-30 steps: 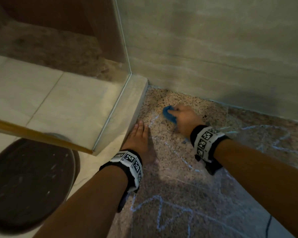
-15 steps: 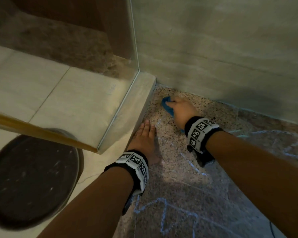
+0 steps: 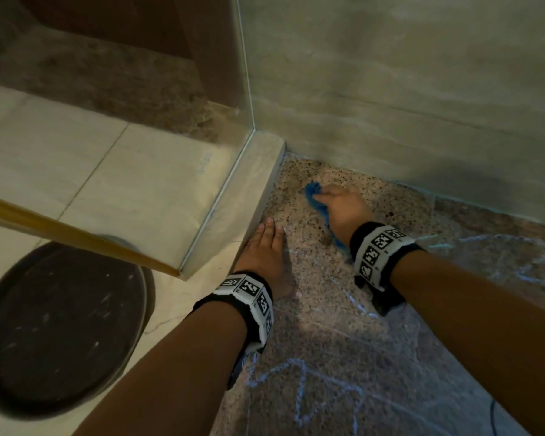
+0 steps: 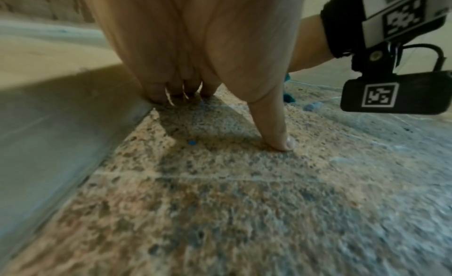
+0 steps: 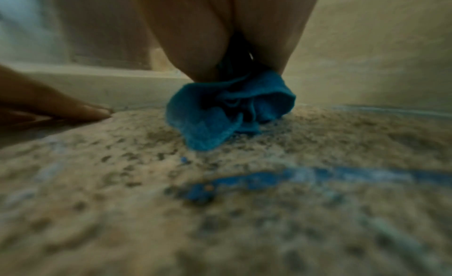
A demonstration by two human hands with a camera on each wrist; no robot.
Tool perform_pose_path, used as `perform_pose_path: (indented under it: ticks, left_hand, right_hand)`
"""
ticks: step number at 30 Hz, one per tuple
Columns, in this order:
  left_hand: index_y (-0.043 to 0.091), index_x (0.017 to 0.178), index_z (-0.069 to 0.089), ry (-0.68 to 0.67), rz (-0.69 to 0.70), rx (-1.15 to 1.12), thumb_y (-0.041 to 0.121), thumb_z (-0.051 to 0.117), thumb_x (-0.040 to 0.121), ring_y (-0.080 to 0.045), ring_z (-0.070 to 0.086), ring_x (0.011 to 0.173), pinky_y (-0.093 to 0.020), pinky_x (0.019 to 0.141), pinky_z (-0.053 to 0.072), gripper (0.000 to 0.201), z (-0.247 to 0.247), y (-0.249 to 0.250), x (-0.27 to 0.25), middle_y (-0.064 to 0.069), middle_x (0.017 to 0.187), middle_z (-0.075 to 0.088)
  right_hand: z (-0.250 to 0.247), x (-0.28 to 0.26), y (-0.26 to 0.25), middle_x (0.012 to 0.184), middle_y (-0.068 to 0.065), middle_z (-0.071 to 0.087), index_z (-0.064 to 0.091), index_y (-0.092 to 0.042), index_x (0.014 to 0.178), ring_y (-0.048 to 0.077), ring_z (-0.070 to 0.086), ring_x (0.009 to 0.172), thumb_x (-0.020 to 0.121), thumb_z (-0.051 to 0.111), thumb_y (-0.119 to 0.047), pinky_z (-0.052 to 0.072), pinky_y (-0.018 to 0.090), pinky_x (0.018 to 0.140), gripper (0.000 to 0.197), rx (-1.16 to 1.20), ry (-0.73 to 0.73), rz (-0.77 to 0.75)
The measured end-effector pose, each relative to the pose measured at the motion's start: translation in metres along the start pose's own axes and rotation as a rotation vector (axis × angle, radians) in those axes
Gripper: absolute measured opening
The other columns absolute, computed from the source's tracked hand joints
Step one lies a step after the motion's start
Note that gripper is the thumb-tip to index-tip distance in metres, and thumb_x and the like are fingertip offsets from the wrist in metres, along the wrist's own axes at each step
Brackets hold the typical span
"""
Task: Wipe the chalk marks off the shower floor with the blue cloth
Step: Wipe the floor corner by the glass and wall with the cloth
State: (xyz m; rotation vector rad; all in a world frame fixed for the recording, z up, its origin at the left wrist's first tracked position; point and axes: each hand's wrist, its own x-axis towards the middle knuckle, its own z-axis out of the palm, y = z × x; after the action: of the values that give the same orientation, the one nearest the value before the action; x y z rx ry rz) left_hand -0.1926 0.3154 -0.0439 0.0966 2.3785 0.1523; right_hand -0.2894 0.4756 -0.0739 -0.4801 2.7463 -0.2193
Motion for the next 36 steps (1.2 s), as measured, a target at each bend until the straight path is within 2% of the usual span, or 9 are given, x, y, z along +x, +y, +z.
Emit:
perform_pose_path:
  ticks: [3, 6, 10, 14, 21, 26, 28, 31, 36]
  left_hand:
    - [0.012, 0.150, -0.021, 0.007, 0.008, -0.025, 0.062, 0.069, 0.076, -0.022, -0.022, 0.146, -0.032, 0.119, -0.006, 0.127, 0.003, -0.003, 0.002, -0.006, 0.156, -0.031]
    - [0.012, 0.150, -0.020, 0.032, 0.011, -0.029, 0.060, 0.069, 0.077, -0.022, -0.021, 0.146, -0.031, 0.118, -0.007, 0.125, 0.003, -0.002, 0.001, -0.006, 0.156, -0.030]
    - [0.009, 0.150, -0.020, 0.036, 0.004, -0.031, 0.060, 0.069, 0.077, -0.022, -0.020, 0.146, -0.030, 0.119, -0.006, 0.126, 0.004, 0.000, 0.001, -0.008, 0.156, -0.029]
    - [0.010, 0.151, -0.019, 0.040, -0.003, -0.026, 0.061, 0.068, 0.078, -0.021, -0.021, 0.146, -0.030, 0.118, -0.007, 0.124, 0.003, 0.001, -0.002, -0.007, 0.156, -0.029]
    - [0.011, 0.150, -0.021, 0.030, 0.010, -0.028, 0.063, 0.069, 0.075, -0.022, -0.022, 0.146, -0.029, 0.117, -0.007, 0.128, 0.003, -0.002, 0.000, -0.006, 0.156, -0.030]
    - [0.009, 0.150, -0.020, 0.046, 0.010, -0.016, 0.064, 0.068, 0.075, -0.022, -0.021, 0.146, -0.030, 0.117, -0.007, 0.128, 0.004, -0.001, 0.001, -0.008, 0.156, -0.029]
    - [0.009, 0.150, -0.020, 0.051, 0.008, -0.014, 0.064, 0.068, 0.075, -0.023, -0.020, 0.146, -0.031, 0.118, -0.006, 0.128, 0.004, -0.002, 0.001, -0.008, 0.157, -0.028]
    - [0.010, 0.150, -0.020, 0.046, 0.004, -0.019, 0.064, 0.068, 0.075, -0.022, -0.020, 0.146, -0.031, 0.118, -0.005, 0.129, 0.004, -0.002, 0.001, -0.007, 0.157, -0.028]
    - [0.012, 0.151, -0.020, 0.042, 0.000, -0.037, 0.064, 0.069, 0.074, -0.021, -0.020, 0.147, -0.032, 0.119, -0.004, 0.129, 0.004, -0.001, 0.002, -0.005, 0.157, -0.028]
  right_hand:
    - [0.003, -0.005, -0.005, 0.154, 0.003, 0.024, 0.036, -0.017, 0.143, 0.029, 0.018, 0.141, 0.092, 0.043, -0.002, 0.006, 0.037, 0.117, 0.053, 0.057, 0.028, 0.107]
    - [0.016, -0.009, -0.019, 0.153, 0.002, 0.022, 0.040, -0.016, 0.141, 0.035, 0.018, 0.138, 0.088, 0.049, 0.003, 0.013, 0.035, 0.115, 0.057, -0.048, -0.065, -0.051]
    - [0.027, -0.031, -0.025, 0.148, 0.010, 0.032, 0.062, -0.002, 0.102, 0.030, 0.035, 0.131, 0.086, 0.056, 0.003, 0.031, 0.038, 0.104, 0.017, 0.040, -0.075, -0.215]
    - [0.009, -0.045, -0.007, 0.137, 0.008, 0.050, 0.057, -0.008, 0.128, 0.026, 0.041, 0.126, 0.090, 0.050, 0.000, 0.020, 0.028, 0.103, 0.039, 0.157, -0.094, -0.281]
    - [-0.018, -0.047, 0.009, 0.149, 0.000, 0.034, 0.021, -0.028, 0.148, 0.019, 0.040, 0.130, 0.090, 0.059, -0.017, 0.040, 0.036, 0.102, 0.070, 0.484, -0.112, -0.148]
    - [0.005, -0.056, 0.008, 0.146, 0.011, 0.032, 0.033, -0.014, 0.144, 0.032, 0.031, 0.128, 0.083, 0.062, -0.014, 0.028, 0.046, 0.109, 0.068, 0.098, -0.144, -0.329]
    - [0.020, -0.055, 0.003, 0.136, 0.020, 0.042, 0.045, -0.007, 0.138, 0.040, 0.042, 0.118, 0.081, 0.064, -0.004, 0.037, 0.049, 0.099, 0.060, 0.112, -0.077, -0.430]
    - [0.021, -0.046, -0.001, 0.111, 0.012, 0.051, 0.060, -0.013, 0.119, 0.029, 0.047, 0.098, 0.088, 0.060, -0.008, 0.042, 0.042, 0.083, 0.031, 0.254, 0.055, -0.353]
    - [0.022, -0.041, -0.004, 0.127, 0.011, 0.046, 0.051, -0.014, 0.132, 0.035, 0.042, 0.109, 0.088, 0.057, -0.009, 0.041, 0.044, 0.094, 0.045, 0.171, 0.122, -0.150]
